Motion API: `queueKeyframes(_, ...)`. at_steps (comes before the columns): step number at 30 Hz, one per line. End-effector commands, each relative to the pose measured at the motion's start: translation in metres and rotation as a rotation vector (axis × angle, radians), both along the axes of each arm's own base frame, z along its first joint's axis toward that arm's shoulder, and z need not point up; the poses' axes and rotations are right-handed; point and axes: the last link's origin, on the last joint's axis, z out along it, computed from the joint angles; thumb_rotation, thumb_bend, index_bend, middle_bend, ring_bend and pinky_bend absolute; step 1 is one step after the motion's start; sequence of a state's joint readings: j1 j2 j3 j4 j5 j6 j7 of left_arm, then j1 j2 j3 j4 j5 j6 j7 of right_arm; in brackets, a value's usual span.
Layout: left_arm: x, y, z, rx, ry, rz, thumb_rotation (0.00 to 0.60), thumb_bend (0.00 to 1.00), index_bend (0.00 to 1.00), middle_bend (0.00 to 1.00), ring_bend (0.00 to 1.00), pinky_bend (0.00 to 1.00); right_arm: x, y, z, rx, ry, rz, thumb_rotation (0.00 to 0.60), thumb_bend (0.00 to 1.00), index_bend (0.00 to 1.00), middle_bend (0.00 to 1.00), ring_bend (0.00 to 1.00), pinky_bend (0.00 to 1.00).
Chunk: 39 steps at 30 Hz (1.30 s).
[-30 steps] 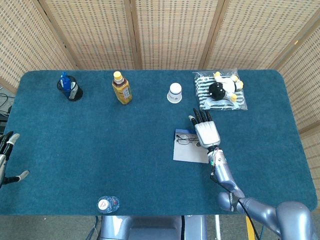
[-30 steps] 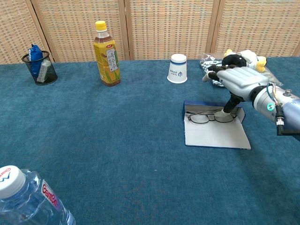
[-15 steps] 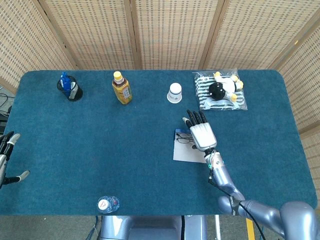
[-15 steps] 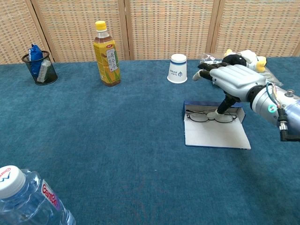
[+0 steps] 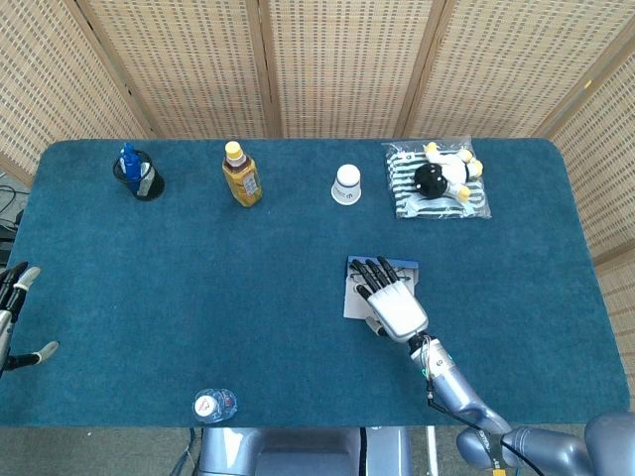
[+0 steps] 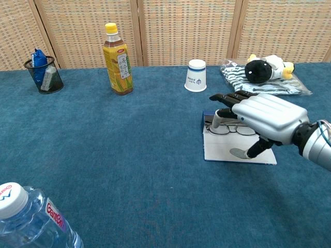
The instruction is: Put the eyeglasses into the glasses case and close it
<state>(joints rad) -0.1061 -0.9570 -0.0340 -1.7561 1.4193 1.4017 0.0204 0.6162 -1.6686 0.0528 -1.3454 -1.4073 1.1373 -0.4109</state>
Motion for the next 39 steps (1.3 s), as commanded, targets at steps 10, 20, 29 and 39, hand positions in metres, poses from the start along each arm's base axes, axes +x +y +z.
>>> queueKeyframes(10, 0.0, -0.001, 0.0, 0.0, -0.002, -0.003, 0.6, 0.0, 0.0, 0.0, 0.0, 0.0, -0.013, 0.009, -0.019, 0.003, 0.094, 0.042, 0.6, 0.36, 0.3, 0.0, 0.0, 0.03)
queueKeyframes(20, -0.001, 0.0, 0.0, -0.001, -0.001, 0.001, 0.6, 0.0, 0.0, 0.0, 0.0, 0.0, -0.018, 0.005, -0.023, -0.018, 0.129, 0.05, 0.6, 0.36, 0.3, 0.0, 0.0, 0.03)
queueKeyframes(29, -0.001, 0.0, 0.0, 0.0, -0.001, 0.002, 0.6, 0.0, 0.0, 0.0, 0.0, 0.0, -0.023, 0.001, -0.026, -0.038, 0.169, 0.063, 0.6, 0.36, 0.3, 0.0, 0.0, 0.03)
queueKeyframes(39, -0.001, 0.0, 0.0, -0.003, -0.002, 0.004, 0.6, 0.0, 0.0, 0.0, 0.0, 0.0, -0.024, 0.0, -0.029, -0.038, 0.183, 0.071, 0.6, 0.36, 0.31, 0.0, 0.0, 0.03)
